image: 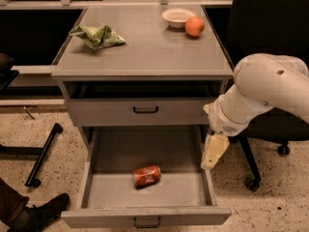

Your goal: Pick coke can from middle drawer and place on counter

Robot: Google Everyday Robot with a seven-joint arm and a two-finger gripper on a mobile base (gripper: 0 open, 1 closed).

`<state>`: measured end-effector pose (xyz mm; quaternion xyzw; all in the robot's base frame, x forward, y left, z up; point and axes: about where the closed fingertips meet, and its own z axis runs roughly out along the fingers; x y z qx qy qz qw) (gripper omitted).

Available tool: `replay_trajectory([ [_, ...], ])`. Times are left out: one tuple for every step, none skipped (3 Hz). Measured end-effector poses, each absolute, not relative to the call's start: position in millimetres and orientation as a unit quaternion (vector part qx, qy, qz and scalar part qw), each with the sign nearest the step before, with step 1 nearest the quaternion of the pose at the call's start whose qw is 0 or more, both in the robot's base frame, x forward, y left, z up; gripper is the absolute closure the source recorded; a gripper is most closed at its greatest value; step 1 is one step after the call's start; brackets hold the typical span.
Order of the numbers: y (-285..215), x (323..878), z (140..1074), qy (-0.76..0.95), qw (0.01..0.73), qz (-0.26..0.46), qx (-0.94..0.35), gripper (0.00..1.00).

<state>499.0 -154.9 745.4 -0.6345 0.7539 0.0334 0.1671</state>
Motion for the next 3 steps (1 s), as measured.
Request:
replay_trajectory([
  [-140.3, 506.2, 721.8, 0.744, 0.184, 0.069, -0.638, 0.0],
  [-108.3, 512.4, 671.4, 0.724, 0.199, 0.135, -0.646, 0.0],
  [-86.5, 510.3, 618.0, 0.716, 0.194, 0.188, -0.644, 0.0],
])
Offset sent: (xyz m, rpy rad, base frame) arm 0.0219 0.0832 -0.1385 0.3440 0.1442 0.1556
